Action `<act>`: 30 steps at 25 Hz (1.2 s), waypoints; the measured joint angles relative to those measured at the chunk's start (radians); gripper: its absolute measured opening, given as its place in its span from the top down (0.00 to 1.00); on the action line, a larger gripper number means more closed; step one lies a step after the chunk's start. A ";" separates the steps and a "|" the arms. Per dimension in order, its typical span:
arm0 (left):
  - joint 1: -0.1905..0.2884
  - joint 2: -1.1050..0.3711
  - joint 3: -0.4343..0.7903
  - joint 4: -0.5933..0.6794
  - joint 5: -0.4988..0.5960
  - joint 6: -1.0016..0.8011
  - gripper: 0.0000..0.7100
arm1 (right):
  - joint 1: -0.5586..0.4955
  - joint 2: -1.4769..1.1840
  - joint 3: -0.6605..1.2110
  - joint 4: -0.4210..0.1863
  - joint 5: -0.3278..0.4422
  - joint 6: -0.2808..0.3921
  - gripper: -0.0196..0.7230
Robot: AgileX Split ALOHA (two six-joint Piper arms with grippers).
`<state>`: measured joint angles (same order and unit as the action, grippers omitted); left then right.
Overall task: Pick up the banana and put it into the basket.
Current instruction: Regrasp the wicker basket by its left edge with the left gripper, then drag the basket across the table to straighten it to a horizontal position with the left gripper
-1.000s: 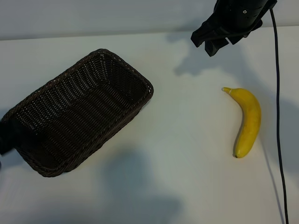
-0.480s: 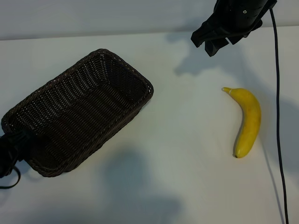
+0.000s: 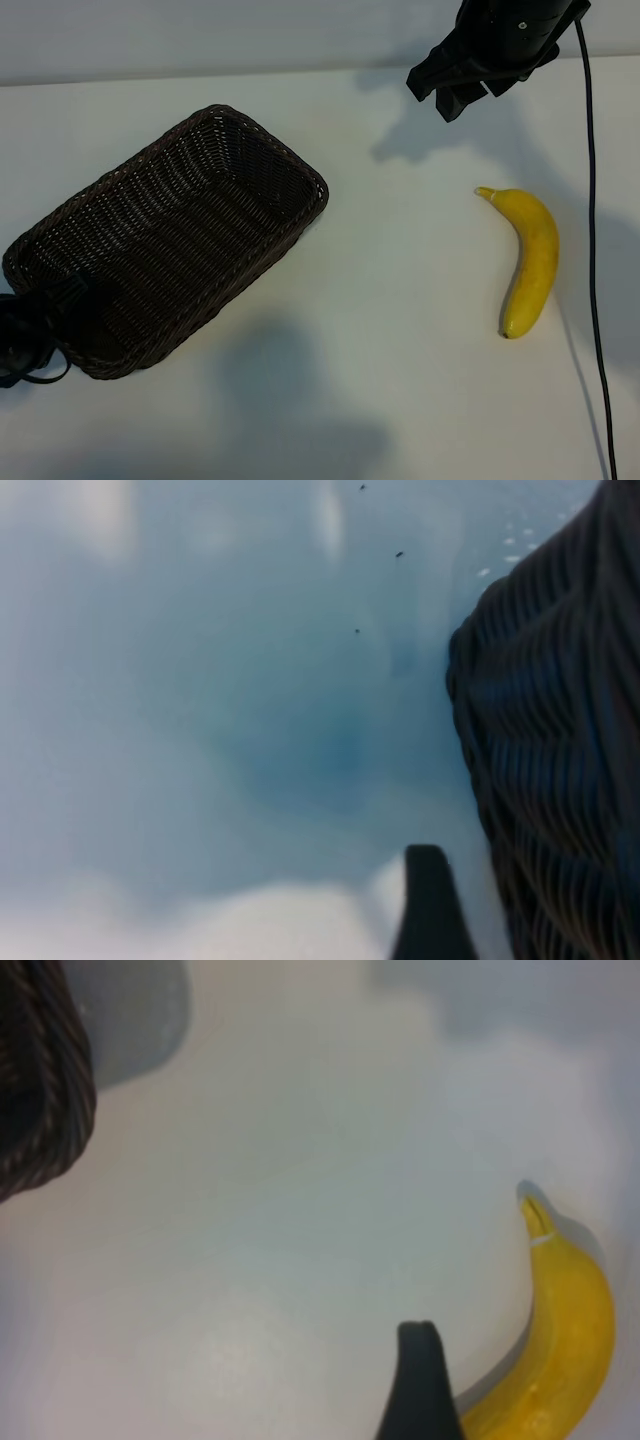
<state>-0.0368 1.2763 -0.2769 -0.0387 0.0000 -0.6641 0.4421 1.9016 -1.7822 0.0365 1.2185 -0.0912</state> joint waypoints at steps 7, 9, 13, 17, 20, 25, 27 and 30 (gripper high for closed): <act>0.000 0.021 0.001 -0.011 -0.063 -0.008 0.77 | 0.000 0.000 0.000 0.004 0.000 0.000 0.25; 0.000 0.024 0.001 -0.011 -0.063 -0.008 0.77 | 0.000 0.000 0.000 0.006 0.000 -0.001 0.25; 0.000 0.024 -0.003 0.011 -0.059 -0.005 0.77 | 0.000 0.000 0.000 0.009 0.000 -0.001 0.25; 0.000 0.025 -0.084 0.078 0.034 0.001 0.77 | 0.000 0.000 0.000 0.019 0.000 -0.001 0.25; 0.000 0.026 -0.180 0.081 0.141 0.073 0.77 | 0.000 0.000 0.000 0.023 0.000 -0.001 0.25; 0.001 0.025 -0.315 -0.140 0.267 0.443 0.77 | 0.000 0.000 0.000 0.024 0.000 -0.001 0.25; 0.001 0.028 -0.351 -0.297 0.301 0.645 0.77 | 0.000 0.000 0.000 0.024 0.000 -0.001 0.25; 0.001 0.047 -0.396 -0.510 0.308 0.863 0.77 | 0.000 0.000 0.000 0.025 0.000 -0.001 0.25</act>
<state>-0.0357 1.3231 -0.6728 -0.5482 0.3085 0.1989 0.4421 1.9016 -1.7822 0.0615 1.2185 -0.0923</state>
